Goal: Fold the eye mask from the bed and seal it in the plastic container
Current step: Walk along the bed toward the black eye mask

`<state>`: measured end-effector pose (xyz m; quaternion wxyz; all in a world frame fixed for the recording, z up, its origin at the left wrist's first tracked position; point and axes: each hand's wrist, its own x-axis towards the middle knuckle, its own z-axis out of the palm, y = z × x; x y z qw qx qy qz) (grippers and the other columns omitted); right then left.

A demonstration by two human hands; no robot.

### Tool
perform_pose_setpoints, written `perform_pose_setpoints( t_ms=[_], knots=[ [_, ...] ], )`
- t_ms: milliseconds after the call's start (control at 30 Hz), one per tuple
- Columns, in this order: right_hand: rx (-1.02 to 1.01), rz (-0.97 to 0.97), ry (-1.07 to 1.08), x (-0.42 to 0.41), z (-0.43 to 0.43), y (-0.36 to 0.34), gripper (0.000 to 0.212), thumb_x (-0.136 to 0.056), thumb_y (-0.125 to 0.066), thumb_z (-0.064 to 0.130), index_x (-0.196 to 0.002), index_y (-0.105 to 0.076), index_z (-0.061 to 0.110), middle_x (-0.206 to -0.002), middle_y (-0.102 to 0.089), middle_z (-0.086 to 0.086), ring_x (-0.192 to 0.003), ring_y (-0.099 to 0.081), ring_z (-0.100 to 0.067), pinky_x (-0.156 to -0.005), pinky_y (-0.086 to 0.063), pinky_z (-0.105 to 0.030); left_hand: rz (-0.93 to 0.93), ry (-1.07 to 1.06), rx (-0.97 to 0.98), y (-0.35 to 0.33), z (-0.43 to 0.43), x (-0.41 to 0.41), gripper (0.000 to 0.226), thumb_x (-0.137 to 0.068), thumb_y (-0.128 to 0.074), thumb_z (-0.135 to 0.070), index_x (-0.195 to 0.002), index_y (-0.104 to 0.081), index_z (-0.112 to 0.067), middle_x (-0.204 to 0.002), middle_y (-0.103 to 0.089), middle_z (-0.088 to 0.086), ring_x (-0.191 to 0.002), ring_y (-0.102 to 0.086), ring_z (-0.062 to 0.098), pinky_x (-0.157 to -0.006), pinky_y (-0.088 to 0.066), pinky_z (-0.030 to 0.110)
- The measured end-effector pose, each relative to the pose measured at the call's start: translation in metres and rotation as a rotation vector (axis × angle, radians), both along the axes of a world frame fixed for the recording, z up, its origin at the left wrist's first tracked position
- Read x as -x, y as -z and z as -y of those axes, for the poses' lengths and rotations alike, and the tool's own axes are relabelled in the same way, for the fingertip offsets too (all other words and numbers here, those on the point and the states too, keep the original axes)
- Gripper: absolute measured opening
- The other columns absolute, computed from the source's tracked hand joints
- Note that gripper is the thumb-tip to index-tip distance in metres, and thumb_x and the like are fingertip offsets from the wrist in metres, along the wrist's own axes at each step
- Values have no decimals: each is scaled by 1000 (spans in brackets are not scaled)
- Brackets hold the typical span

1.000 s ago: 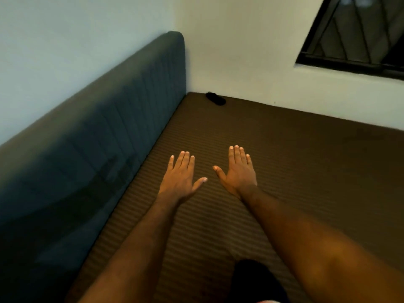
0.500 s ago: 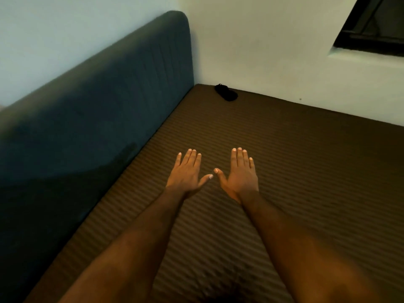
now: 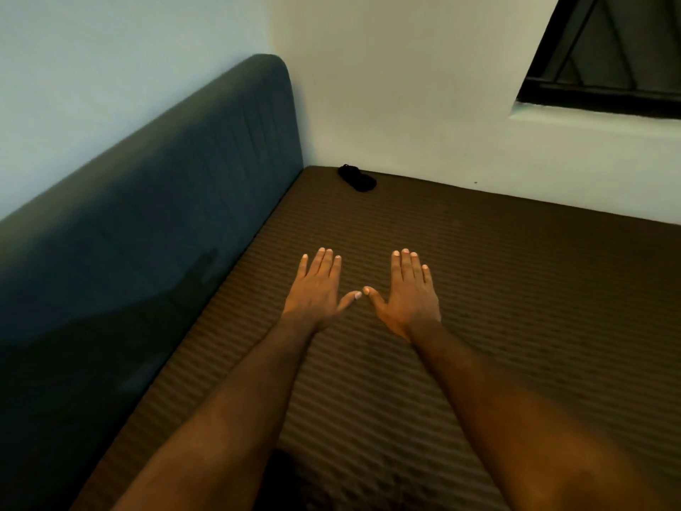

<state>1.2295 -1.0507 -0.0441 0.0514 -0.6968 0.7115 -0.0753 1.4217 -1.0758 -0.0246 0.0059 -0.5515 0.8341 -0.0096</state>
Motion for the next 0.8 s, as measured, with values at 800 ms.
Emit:
perform_pose_setpoints(
  t_ms=[800],
  knots=[
    [-67, 18, 153, -74, 138, 26, 93, -89, -17, 76, -156, -1, 13, -165, -2, -11, -152, 4, -23, -117, 5, -39, 78, 219, 1, 29, 183, -64, 86, -93, -20, -67, -153, -11, -6, -162, -10, 17, -150, -2, 28, -120, 0, 50]
  ],
)
